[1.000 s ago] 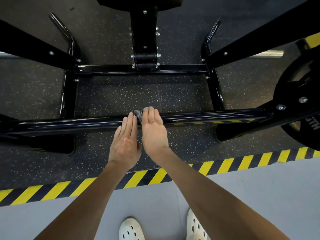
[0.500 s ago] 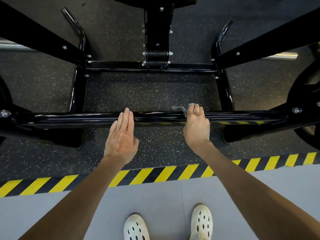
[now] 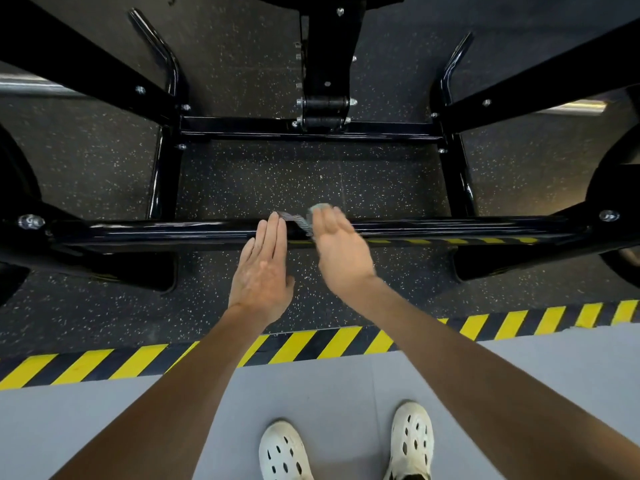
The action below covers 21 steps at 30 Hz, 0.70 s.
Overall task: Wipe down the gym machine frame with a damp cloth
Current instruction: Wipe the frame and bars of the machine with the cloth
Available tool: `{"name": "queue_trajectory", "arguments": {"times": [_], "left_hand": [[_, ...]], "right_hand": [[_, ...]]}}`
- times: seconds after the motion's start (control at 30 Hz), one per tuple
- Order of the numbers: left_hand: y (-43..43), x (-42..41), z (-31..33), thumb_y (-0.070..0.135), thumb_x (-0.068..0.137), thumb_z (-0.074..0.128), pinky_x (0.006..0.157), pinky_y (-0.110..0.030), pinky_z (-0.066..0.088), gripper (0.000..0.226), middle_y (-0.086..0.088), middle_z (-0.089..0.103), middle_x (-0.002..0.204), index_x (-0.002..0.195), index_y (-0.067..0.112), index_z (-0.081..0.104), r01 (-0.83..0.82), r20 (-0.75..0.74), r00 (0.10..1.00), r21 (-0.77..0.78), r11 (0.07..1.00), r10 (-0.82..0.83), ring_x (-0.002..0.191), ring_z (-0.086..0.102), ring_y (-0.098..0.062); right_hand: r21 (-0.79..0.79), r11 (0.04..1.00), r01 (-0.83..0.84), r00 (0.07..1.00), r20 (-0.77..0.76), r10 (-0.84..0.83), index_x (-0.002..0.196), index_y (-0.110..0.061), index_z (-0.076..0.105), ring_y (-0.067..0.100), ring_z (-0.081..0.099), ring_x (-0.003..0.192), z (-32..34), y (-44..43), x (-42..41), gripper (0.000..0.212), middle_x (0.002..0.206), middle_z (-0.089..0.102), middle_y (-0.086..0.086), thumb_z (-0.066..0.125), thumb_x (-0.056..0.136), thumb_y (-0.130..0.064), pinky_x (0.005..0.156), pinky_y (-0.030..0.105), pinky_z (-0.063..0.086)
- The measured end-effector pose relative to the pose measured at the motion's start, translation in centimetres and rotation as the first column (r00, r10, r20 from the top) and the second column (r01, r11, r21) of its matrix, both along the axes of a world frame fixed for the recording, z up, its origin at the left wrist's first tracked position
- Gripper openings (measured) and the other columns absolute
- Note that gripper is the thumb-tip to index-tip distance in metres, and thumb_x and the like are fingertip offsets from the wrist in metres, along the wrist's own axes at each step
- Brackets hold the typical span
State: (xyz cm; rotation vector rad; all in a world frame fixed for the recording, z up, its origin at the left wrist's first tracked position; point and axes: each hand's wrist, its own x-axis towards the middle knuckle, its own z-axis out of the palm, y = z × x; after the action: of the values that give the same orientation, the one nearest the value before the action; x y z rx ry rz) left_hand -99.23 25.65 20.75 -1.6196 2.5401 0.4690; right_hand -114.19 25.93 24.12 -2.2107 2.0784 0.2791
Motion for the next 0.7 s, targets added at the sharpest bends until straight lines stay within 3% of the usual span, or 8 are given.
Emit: {"name": "queue_trajectory", "arguments": {"times": [0.1,0.17,0.23,0.33,0.43,0.5,0.6,0.7], "left_hand": [[0.1,0.2,0.0,0.024,0.097,0.05,0.125,-0.034,-0.001,0.089,-0.009,-0.019,0.164,0.154,0.006,-0.016,0.008,-0.034,0.999,-0.001,1.0,-0.008,0.152,-0.013,-0.023],[0.2,0.2,-0.1,0.022,0.097,0.048,0.125,-0.034,-0.001,0.087,-0.009,-0.019,0.164,0.155,0.006,-0.015,0.004,-0.055,0.998,-0.004,1.0,-0.005,0.152,-0.013,-0.023],[0.2,0.1,-0.2,0.022,0.097,0.048,0.124,-0.034,-0.002,0.088,-0.009,-0.019,0.164,0.155,0.006,-0.016,-0.006,-0.072,0.997,-0.006,1.0,0.006,0.152,-0.013,-0.024],[0.2,0.0,-0.3,0.022,0.096,0.05,0.124,-0.034,-0.001,0.09,-0.009,-0.019,0.164,0.155,0.005,-0.016,-0.009,-0.077,0.997,-0.004,1.0,0.009,0.152,-0.013,-0.024],[0.2,0.0,-0.2,0.022,0.095,0.053,0.123,-0.033,-0.003,0.093,-0.009,-0.021,0.164,0.155,0.005,-0.017,-0.01,-0.064,0.998,0.003,1.0,0.01,0.152,-0.014,-0.023],[0.2,0.0,-0.3,0.025,0.097,0.05,0.122,-0.032,-0.006,0.092,-0.007,-0.026,0.162,0.154,0.007,-0.02,-0.019,-0.049,0.999,0.005,1.0,0.019,0.151,-0.017,-0.022],[0.1,-0.1,-0.6,0.035,0.102,0.037,0.121,-0.032,-0.008,0.084,-0.004,-0.036,0.155,0.152,0.01,-0.025,-0.017,-0.027,0.999,0.001,1.0,0.017,0.15,-0.022,-0.02],[0.2,0.0,-0.7,0.028,0.098,0.047,0.123,-0.033,-0.004,0.089,-0.008,-0.025,0.162,0.154,0.007,-0.019,-0.015,-0.043,0.999,-0.015,1.0,0.015,0.151,-0.017,-0.022]], "right_hand": [[-0.012,0.983,0.182,0.983,0.032,-0.182,0.149,0.001,0.018,0.03,0.03,0.142,0.5,1.7,-4.6,0.076,0.152,0.031,0.019,0.058,0.085,0.005,0.115,0.031,0.029],[-0.087,0.951,0.297,0.955,0.02,-0.297,0.134,0.003,0.039,0.034,0.052,0.117,0.0,2.6,-6.8,0.069,0.127,0.052,0.02,0.066,0.071,0.011,0.085,0.036,0.052],[-0.057,0.925,0.376,0.927,0.025,-0.375,0.124,0.008,0.05,0.037,0.056,0.104,-0.4,2.7,-6.9,0.06,0.115,0.057,0.021,0.068,0.066,0.012,0.069,0.04,0.052],[-0.106,0.927,0.36,0.928,-0.064,-0.368,0.119,0.009,0.058,0.034,0.059,0.1,0.4,1.5,-4.5,0.055,0.111,0.061,0.021,0.074,0.066,0.002,0.08,0.039,0.052],[-0.041,0.981,0.189,0.966,-0.17,-0.193,0.144,0.004,0.031,0.028,0.039,0.131,0.4,0.1,-0.2,0.064,0.142,0.041,0.017,0.058,0.089,-0.013,0.113,0.034,0.032],[-0.054,0.995,0.083,0.977,-0.191,-0.092,0.148,0.003,0.02,0.029,0.028,0.139,-0.1,-0.6,3.0,0.063,0.15,0.029,0.018,0.048,0.095,-0.017,0.119,0.037,0.019],[-0.072,0.997,0.039,0.997,-0.071,-0.044,0.15,0.0,0.016,0.028,0.02,0.145,-0.8,-1.3,5.0,0.058,0.154,0.024,0.016,0.04,0.1,-0.015,0.122,0.035,0.011],[-0.028,0.999,0.047,0.998,0.03,-0.046,0.153,-0.002,0.005,0.026,0.01,0.149,-0.5,-0.7,3.1,0.073,0.159,0.014,0.014,0.05,0.096,-0.011,0.123,0.034,0.005]]}}
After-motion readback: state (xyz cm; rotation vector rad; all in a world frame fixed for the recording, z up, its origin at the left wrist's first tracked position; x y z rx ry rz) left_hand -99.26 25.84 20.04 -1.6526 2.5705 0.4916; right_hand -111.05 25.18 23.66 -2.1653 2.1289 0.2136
